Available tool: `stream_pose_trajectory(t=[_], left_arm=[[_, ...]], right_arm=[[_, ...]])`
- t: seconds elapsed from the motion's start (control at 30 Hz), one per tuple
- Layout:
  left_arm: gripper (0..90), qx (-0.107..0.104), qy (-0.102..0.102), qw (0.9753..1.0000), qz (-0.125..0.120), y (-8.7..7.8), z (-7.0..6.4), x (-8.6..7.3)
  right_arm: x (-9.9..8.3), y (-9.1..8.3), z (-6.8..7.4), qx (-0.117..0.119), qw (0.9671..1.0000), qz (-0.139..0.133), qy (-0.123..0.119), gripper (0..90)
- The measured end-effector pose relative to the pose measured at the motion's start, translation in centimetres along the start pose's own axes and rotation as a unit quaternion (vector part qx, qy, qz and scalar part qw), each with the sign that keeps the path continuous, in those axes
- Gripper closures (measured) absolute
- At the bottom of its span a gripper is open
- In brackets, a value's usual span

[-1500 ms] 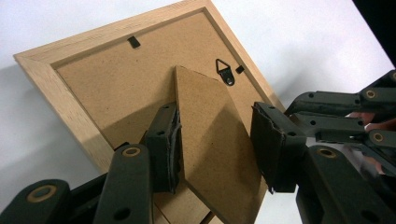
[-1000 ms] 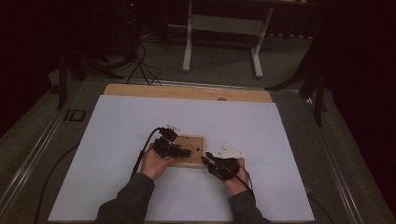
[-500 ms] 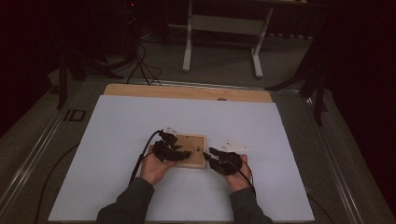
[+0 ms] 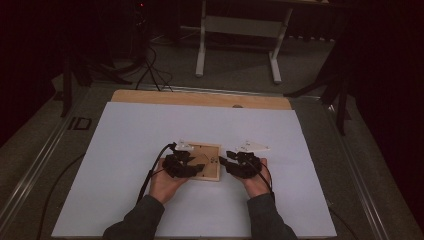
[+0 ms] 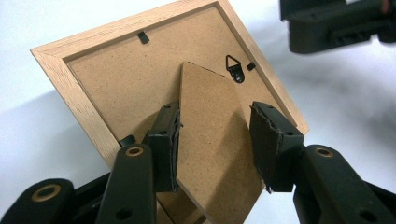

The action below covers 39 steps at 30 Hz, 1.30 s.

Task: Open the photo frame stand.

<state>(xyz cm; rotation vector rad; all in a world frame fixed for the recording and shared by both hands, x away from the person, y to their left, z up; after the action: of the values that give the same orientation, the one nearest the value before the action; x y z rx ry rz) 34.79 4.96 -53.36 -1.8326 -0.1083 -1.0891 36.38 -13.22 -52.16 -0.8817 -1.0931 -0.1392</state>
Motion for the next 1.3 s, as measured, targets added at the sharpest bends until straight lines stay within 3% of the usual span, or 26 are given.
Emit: stream_pose_trajectory(t=[0.1,0.47,0.63,0.9,0.97,1.2,1.3], left_arm=[[55.7,0.007,0.012,0.9999,-0.008,-0.2,-0.2,-0.2],[55.7,0.026,0.049,0.9971,-0.052,-0.6,-0.9,-1.1],[55.5,0.048,0.081,0.993,-0.071,-0.9,-1.5,-1.7],[55.4,0.057,0.12,0.9868,-0.093,-1.4,-1.8,-2.4],[55.4,0.055,0.122,0.9865,-0.094,-1.5,-1.8,-2.5],[56.1,0.046,0.128,0.9872,-0.084,-1.8,-2.0,-2.9],[57.0,0.029,0.118,0.9894,-0.079,-2.1,-1.9,-3.0]], right_arm=[[0.5,0.3,-0.4,0.008,0.9999,0.003,0.015,55.7],[0.7,1.4,-0.7,0.035,0.9989,0.024,0.017,47.5],[0.4,2.1,-1.1,0.056,0.9971,0.033,0.041,44.6],[0.6,2.0,-1.3,0.108,0.9915,0.013,0.071,46.8],[0.6,1.9,-1.2,0.118,0.9901,0.012,0.074,50.3],[0.7,1.2,-0.4,0.114,0.9925,0.008,0.045,53.0],[0.7,0.7,-0.1,0.116,0.9927,0.007,0.034,54.6]])
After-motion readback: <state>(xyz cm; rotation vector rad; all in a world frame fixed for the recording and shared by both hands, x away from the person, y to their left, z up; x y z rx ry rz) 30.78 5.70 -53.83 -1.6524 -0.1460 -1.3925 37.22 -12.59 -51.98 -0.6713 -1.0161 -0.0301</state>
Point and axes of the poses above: each handheld gripper's, and its own axes: y roughly forward along the jaws, x roughly out of its top, z roughly to its left, the point moved 5 cm from there along y, roughly forward along the jaws, and after that the axes turned 5 degrees about x, right-handed, at the moved point
